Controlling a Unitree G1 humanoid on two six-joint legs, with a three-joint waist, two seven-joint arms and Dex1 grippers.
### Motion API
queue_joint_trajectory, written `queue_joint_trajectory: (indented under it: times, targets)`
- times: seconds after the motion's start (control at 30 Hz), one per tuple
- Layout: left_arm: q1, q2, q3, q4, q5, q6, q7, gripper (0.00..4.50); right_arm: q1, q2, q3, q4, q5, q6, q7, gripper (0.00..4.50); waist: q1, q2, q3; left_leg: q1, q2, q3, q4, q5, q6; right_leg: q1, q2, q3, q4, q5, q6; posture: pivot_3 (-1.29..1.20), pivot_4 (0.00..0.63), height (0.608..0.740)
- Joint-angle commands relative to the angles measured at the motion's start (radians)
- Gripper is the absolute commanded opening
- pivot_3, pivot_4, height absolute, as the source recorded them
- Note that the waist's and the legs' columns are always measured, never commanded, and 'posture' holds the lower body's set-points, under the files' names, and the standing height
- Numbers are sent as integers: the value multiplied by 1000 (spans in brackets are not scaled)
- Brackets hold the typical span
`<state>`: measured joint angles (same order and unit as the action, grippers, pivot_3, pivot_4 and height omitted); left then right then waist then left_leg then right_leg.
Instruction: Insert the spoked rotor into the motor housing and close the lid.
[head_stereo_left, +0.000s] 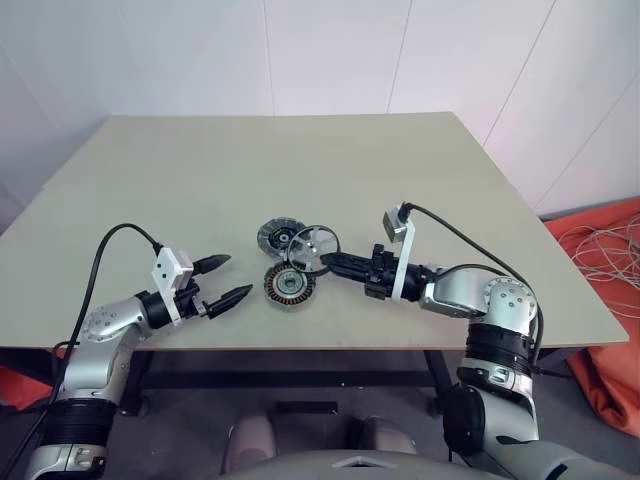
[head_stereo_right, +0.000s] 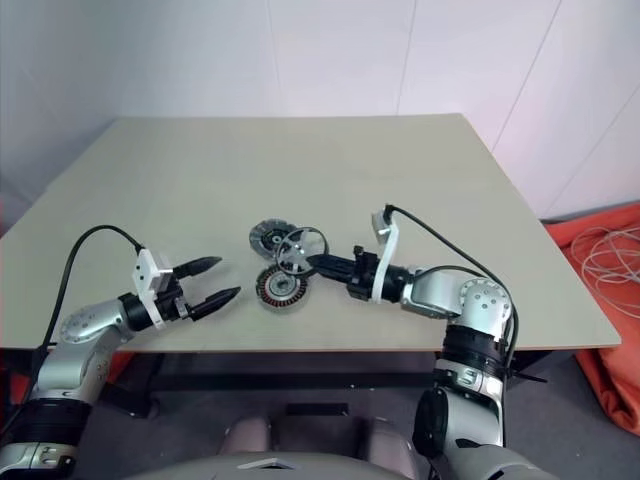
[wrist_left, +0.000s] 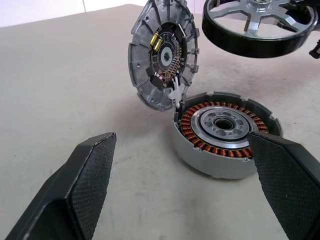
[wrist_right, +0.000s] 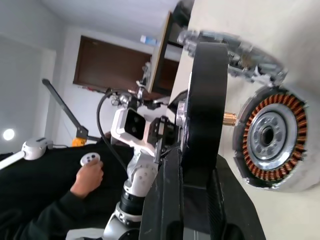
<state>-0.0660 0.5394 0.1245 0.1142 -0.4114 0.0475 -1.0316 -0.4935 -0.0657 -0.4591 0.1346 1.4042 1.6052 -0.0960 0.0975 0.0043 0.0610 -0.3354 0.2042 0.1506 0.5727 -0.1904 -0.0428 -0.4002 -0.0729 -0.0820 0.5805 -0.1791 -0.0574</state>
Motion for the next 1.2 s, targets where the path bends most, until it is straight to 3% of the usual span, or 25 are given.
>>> queue_joint_trajectory:
  times: [0.03,0.3,0.6,1.2]
  targets:
    - [-10,23,35,-16,-13,-16,-4,4500,-24,8,30,-15,65,-15,-62,313,0,0,0,0,0,0,-1,0,0,0,0,0,0,0,0,0,0,740]
    - [7,24,45,-34,-13,-10,3,4500,7,12,124,24,178,-67,-181,313,0,0,0,0,-1,1,-6,0,-1,-2,0,0,0,0,0,0,0,740]
    - [15,24,46,-44,-13,-7,11,4500,28,-70,273,59,359,-166,-252,313,0,0,0,0,-1,2,-6,0,-1,-2,0,1,0,0,1,0,0,740]
    - [27,25,54,-58,-16,-4,22,4500,-33,-110,393,156,370,-248,-196,313,-1,-1,-1,-2,-1,2,-5,1,-1,-2,0,1,0,-1,1,0,0,740]
